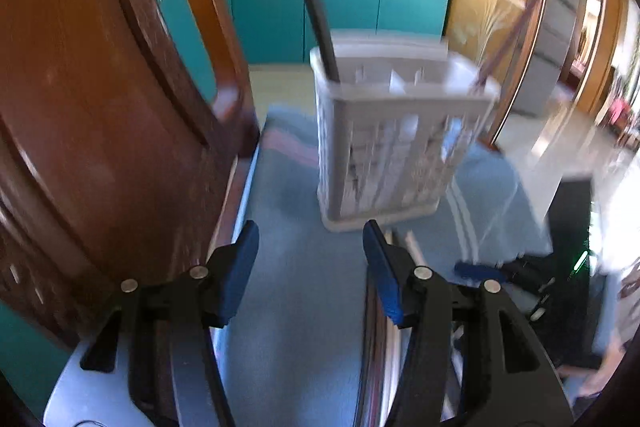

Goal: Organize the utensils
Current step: 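Move both open tools back down to the chopstick pile, then grasp a black chopstick with the left tool while the right grasps a pale one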

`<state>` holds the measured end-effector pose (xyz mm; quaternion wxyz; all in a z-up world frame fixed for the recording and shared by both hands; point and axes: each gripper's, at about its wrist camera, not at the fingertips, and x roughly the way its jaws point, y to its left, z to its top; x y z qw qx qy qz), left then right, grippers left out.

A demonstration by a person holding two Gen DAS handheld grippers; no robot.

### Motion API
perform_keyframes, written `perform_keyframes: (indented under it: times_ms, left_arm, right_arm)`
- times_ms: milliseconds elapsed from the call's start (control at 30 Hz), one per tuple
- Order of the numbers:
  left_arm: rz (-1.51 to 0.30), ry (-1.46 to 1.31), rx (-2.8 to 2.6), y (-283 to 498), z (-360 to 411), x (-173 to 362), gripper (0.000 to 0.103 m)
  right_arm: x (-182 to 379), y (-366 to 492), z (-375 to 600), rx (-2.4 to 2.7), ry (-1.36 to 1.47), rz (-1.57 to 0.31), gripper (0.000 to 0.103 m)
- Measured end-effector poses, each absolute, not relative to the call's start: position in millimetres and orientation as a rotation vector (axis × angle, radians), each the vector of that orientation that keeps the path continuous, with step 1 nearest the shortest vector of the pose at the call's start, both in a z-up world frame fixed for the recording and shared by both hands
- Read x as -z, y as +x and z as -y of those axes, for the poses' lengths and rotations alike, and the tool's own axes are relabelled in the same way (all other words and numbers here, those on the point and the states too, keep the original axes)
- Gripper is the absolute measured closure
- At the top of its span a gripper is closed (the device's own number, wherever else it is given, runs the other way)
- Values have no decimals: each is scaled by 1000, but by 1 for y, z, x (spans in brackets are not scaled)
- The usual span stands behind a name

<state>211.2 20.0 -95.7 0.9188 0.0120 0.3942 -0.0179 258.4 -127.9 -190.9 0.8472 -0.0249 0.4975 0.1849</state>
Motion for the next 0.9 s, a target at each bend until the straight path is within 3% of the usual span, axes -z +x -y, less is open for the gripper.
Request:
perform_keyframes:
  times_ms: [133, 333, 567, 767, 867, 900]
  left_arm:
    - [-918, 20, 51, 209, -15, 124, 53]
    - [-1045, 19, 115, 216, -6, 157, 64]
    - [-1110, 66, 145, 218, 12, 178, 65]
    - [-1124, 81, 135, 222, 16, 186, 67]
    - [-1121, 76, 143, 221, 18, 188, 89]
    - [-1123, 66, 148, 221, 15, 188, 94]
  right_arm:
    - [189, 254, 129, -391, -100, -1057, 94]
    - [182, 245, 155, -318, -74, -1046, 97]
    - [176, 250, 165, -295, -18, -1048, 72]
    - [189, 252, 145, -244, -106, -1054, 71]
    - [190, 248, 139, -277, -142, -1049, 92]
    - [189, 248, 141, -288, -130, -1057, 94]
